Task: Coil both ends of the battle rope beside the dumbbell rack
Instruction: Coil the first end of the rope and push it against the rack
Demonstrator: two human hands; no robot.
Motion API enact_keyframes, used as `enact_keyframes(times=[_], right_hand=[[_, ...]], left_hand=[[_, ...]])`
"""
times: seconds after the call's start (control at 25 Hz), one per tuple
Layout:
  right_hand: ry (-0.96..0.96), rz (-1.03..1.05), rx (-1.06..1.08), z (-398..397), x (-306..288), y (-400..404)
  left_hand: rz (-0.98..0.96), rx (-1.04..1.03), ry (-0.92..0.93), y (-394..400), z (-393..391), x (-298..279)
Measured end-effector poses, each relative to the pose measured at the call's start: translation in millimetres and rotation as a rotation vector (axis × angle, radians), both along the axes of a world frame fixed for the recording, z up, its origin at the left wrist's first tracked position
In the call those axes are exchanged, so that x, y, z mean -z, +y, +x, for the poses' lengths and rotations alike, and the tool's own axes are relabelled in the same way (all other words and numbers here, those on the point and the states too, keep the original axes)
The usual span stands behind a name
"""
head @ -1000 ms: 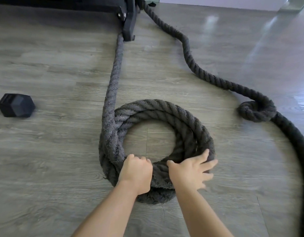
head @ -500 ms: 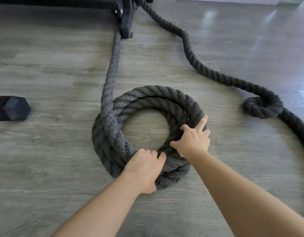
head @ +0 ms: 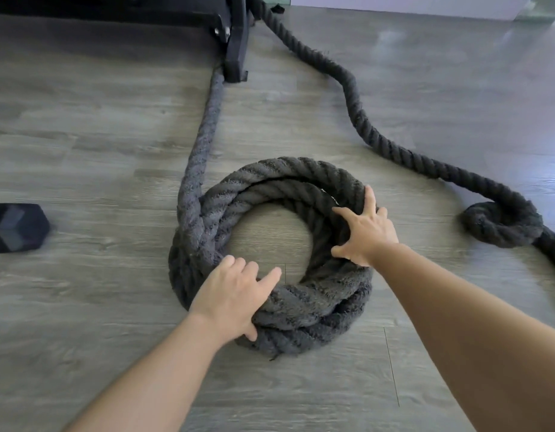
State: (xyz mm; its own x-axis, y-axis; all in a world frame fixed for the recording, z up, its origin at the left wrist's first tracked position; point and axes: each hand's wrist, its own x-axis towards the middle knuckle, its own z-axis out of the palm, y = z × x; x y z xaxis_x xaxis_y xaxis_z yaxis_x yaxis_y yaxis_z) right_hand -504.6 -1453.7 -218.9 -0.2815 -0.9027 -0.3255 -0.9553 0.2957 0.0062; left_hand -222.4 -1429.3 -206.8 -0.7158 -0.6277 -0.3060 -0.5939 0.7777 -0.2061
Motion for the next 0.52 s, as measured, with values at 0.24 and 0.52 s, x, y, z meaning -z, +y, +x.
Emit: enact_keyframes(times=[0.24, 0.52], right_hand=[[0.048, 0.01, -0.13, -18.8, 1.4, -52.0], [0.052, -0.025, -0.342, -47.3, 2.6, -133.0]], left_hand=[[0.057, -0.201, 0.151, 7.7, -28.8, 16.7], [0.101, -0.441, 0.249, -4.5, -92.9, 18.0]])
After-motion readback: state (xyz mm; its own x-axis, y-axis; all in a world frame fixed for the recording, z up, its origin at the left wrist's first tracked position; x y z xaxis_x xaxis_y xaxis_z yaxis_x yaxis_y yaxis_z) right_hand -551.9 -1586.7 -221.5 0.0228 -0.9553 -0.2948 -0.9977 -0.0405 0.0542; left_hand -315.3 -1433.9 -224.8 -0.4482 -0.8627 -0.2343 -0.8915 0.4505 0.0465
